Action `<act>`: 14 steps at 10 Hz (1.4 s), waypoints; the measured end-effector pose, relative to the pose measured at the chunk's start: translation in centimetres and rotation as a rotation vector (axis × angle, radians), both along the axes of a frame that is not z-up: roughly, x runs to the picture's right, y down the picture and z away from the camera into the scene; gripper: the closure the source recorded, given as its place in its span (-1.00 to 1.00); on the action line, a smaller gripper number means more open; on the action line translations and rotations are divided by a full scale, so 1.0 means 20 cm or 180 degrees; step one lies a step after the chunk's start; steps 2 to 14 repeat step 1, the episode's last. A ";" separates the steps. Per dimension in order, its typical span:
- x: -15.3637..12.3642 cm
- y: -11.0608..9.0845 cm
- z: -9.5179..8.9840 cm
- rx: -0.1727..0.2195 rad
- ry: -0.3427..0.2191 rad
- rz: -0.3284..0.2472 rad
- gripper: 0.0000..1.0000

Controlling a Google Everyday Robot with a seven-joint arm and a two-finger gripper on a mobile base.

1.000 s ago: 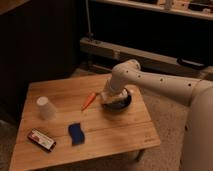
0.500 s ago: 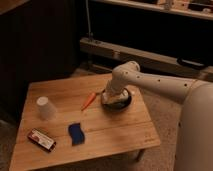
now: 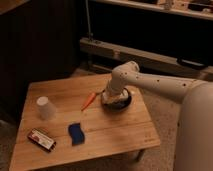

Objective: Place the bottle in the ceramic bowl

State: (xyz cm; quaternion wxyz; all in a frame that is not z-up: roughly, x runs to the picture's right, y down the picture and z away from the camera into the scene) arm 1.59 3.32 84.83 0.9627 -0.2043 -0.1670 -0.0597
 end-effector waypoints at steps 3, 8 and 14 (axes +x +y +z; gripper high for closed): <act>0.00 0.00 0.00 0.0000 -0.0001 0.0000 -0.04; 0.00 0.00 0.00 0.0000 -0.0001 0.0000 -0.04; 0.00 0.00 0.00 0.0000 -0.0001 0.0000 -0.04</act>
